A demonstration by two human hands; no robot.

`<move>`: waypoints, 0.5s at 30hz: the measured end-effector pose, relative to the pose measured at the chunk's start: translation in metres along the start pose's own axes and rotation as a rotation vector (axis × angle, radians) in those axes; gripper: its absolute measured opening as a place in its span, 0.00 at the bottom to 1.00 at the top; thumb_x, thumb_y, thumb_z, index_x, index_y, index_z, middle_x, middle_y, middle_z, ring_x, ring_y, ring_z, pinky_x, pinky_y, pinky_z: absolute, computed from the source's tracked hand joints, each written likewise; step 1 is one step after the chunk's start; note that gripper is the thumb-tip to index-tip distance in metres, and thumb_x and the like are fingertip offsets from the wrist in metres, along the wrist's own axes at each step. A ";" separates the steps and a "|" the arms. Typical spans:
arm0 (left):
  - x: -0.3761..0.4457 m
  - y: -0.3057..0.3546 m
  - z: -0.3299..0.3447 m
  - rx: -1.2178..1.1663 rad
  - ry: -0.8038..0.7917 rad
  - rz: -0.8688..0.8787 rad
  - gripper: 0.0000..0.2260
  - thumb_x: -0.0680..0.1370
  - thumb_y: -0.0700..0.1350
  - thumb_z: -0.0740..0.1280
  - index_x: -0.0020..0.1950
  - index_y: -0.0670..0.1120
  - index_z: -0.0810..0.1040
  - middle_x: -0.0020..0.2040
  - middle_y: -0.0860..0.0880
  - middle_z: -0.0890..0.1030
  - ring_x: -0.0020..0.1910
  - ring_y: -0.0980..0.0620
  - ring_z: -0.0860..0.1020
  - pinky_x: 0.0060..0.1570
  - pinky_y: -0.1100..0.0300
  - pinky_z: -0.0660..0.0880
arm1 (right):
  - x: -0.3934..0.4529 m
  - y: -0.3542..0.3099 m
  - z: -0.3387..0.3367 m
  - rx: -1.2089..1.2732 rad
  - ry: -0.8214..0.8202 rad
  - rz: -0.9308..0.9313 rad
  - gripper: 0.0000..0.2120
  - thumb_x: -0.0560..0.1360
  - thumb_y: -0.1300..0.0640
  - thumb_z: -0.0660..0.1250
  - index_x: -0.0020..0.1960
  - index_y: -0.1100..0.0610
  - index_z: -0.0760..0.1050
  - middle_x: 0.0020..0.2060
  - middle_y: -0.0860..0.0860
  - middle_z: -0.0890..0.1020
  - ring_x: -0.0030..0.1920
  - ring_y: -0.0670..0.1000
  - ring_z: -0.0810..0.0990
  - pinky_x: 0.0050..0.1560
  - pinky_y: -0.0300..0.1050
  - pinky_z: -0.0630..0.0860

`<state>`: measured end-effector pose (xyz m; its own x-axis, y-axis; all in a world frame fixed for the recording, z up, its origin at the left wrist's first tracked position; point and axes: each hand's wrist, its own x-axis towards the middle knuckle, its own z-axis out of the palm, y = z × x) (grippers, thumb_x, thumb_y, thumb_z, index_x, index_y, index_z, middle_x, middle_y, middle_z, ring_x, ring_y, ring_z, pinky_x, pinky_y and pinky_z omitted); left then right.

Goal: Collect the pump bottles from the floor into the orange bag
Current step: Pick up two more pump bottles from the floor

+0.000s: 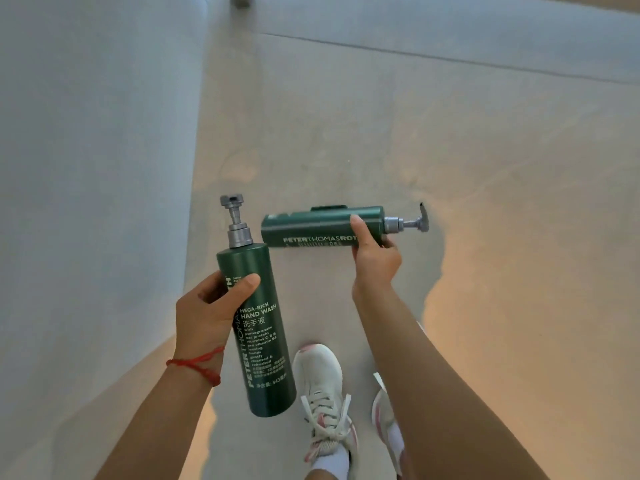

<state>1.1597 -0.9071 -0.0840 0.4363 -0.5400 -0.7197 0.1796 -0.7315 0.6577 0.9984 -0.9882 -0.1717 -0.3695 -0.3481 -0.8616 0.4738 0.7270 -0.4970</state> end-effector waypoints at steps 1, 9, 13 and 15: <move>-0.008 0.011 0.000 -0.003 -0.001 0.009 0.14 0.56 0.56 0.73 0.39 0.56 0.83 0.35 0.56 0.85 0.35 0.58 0.81 0.39 0.60 0.74 | -0.012 -0.011 -0.010 -0.064 -0.042 -0.060 0.17 0.64 0.58 0.76 0.49 0.61 0.77 0.43 0.52 0.82 0.47 0.50 0.81 0.51 0.41 0.77; -0.095 0.120 -0.002 -0.015 -0.031 0.087 0.08 0.62 0.49 0.73 0.40 0.53 0.82 0.34 0.57 0.84 0.35 0.59 0.81 0.38 0.62 0.74 | -0.139 -0.127 -0.082 -0.419 -0.298 -0.344 0.19 0.66 0.61 0.74 0.55 0.57 0.73 0.44 0.47 0.79 0.41 0.42 0.79 0.36 0.26 0.74; -0.153 0.170 -0.004 0.013 -0.089 0.145 0.06 0.67 0.43 0.72 0.39 0.54 0.82 0.33 0.58 0.84 0.34 0.60 0.81 0.33 0.69 0.75 | -0.213 -0.192 -0.110 -0.436 -0.408 -0.445 0.15 0.67 0.60 0.73 0.49 0.47 0.73 0.45 0.44 0.80 0.41 0.35 0.79 0.36 0.26 0.73; -0.184 0.193 -0.007 0.003 -0.117 0.175 0.07 0.67 0.41 0.72 0.38 0.55 0.82 0.33 0.58 0.84 0.33 0.61 0.80 0.31 0.71 0.75 | -0.253 -0.222 -0.121 -0.420 -0.434 -0.478 0.14 0.67 0.58 0.73 0.49 0.47 0.75 0.45 0.46 0.81 0.43 0.40 0.81 0.39 0.32 0.77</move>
<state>1.1202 -0.9462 0.1771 0.3553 -0.7036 -0.6154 0.1068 -0.6235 0.7745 0.8899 -0.9900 0.1689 -0.0699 -0.8192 -0.5692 -0.0340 0.5723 -0.8194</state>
